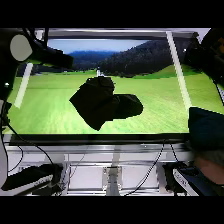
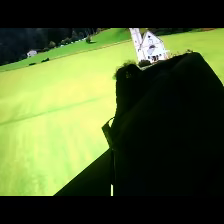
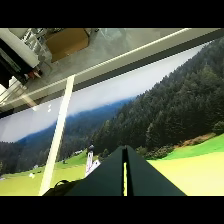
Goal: Fold the clothes and pants, and hang the long-sleeved shirts on hangers.
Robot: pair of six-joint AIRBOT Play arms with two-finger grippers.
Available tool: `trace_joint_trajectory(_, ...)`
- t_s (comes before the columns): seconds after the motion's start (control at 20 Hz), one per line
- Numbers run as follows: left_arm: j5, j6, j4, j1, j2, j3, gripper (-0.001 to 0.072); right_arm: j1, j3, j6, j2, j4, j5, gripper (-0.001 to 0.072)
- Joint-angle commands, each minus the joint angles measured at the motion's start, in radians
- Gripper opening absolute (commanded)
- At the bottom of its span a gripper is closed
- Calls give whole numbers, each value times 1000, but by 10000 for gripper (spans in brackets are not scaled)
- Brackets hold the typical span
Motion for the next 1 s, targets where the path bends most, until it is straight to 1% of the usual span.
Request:
trace_joint_trajectory(0.0,-10,0,-10,26,0,-5,18,1,1,0,0,0,0,10)
trace_joint_trajectory(0.15,-13,5,-10,27,0,-51,18,1,1,0,0,0,0,10)
trace_joint_trajectory(0.2,-10,21,-10,27,0,-76,18,1,1,0,0,0,0,10)
trace_joint_trajectory(0.3,24,24,-18,27,0,-151,17,1,1,0,0,0,0,10)
trace_joint_trajectory(0.45,71,52,-108,29,2,-285,17,1,1,0,0,0,0,10)
trace_joint_trajectory(0.55,136,18,-116,34,17,-379,16,1,1,1,0,7,-10,10)
trace_joint_trajectory(0.6,183,-17,-123,43,32,-423,16,1,2,1,0,6,-26,10)
trace_joint_trajectory(0.65,224,-28,-166,63,46,-462,15,0,2,1,0,7,-27,10)
trace_joint_trajectory(0.75,284,-19,-329,137,71,-543,14,1,1,1,0,7,-27,11)
trace_joint_trajectory(0.85,294,63,-498,227,85,-620,14,1,1,2,0,8,-26,10)
trace_joint_trajectory(0.95,294,132,-609,319,101,-698,15,1,1,2,0,6,-10,10)
